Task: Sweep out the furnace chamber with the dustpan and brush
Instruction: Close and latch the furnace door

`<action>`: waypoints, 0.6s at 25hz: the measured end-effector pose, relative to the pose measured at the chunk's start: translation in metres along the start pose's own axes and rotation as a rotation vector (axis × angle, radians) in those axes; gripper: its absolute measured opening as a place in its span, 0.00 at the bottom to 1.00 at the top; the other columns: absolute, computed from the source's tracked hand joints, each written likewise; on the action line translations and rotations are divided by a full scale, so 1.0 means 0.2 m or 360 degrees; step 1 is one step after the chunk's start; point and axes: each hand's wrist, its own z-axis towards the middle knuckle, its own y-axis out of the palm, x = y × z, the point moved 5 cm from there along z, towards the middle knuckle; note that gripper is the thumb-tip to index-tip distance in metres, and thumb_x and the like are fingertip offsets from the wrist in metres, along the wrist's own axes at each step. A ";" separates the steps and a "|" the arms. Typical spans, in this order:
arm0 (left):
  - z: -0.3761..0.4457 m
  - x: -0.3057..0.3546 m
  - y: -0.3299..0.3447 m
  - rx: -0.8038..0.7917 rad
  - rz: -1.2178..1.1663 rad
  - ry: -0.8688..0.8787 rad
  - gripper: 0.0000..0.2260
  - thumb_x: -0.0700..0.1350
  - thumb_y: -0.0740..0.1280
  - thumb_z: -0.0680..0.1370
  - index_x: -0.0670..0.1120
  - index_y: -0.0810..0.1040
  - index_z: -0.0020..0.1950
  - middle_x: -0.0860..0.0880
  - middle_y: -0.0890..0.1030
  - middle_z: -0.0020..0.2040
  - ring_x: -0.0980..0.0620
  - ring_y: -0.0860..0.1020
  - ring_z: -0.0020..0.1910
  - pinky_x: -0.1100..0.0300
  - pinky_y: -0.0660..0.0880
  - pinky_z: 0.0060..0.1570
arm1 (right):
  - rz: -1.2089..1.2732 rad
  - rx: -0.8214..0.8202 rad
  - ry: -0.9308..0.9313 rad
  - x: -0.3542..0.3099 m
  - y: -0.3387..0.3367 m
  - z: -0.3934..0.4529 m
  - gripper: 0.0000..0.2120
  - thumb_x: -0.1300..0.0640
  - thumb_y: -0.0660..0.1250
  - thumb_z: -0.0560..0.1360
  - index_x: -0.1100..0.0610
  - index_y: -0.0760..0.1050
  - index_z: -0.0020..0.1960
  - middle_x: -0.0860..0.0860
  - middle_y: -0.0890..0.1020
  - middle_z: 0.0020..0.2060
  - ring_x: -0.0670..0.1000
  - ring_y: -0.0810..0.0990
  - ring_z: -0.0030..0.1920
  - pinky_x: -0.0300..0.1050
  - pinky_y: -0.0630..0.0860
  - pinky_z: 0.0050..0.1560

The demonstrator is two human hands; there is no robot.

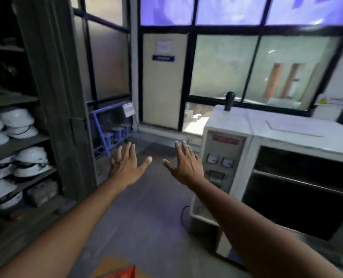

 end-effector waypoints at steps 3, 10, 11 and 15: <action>0.07 0.45 -0.07 0.0082 -0.0057 0.0253 0.49 0.79 0.43 0.72 0.49 0.50 0.83 0.51 0.51 0.84 0.43 0.48 0.82 0.36 0.52 0.77 | -0.0040 0.0153 0.0169 0.33 -0.35 -0.03 0.45 0.25 0.50 0.75 0.48 0.45 0.83 0.52 0.50 0.83 0.54 0.51 0.83 0.62 0.56 0.79; -0.07 1.58 0.24 -0.0217 -0.0251 0.0679 0.44 0.76 0.48 0.75 0.51 0.51 0.83 0.54 0.48 0.84 0.43 0.49 0.82 0.32 0.54 0.75 | -0.0270 0.0359 0.0692 1.31 -0.95 -0.36 0.42 0.27 0.50 0.77 0.50 0.50 0.82 0.55 0.54 0.83 0.57 0.55 0.82 0.63 0.57 0.78; -0.12 1.77 0.33 -0.0308 -0.0285 0.0749 0.45 0.77 0.48 0.75 0.51 0.50 0.84 0.54 0.47 0.84 0.44 0.48 0.82 0.32 0.55 0.74 | -0.0284 0.0360 0.0805 1.49 -1.03 -0.44 0.41 0.28 0.51 0.77 0.51 0.52 0.82 0.56 0.55 0.82 0.57 0.56 0.82 0.64 0.58 0.78; -0.28 2.38 0.66 -0.0503 -0.0337 0.0971 0.46 0.78 0.46 0.73 0.50 0.50 0.84 0.54 0.48 0.84 0.45 0.48 0.82 0.31 0.55 0.74 | -0.0298 0.0405 0.1295 2.21 -1.28 -0.79 0.33 0.33 0.57 0.79 0.55 0.64 0.74 0.58 0.68 0.73 0.59 0.66 0.75 0.63 0.68 0.70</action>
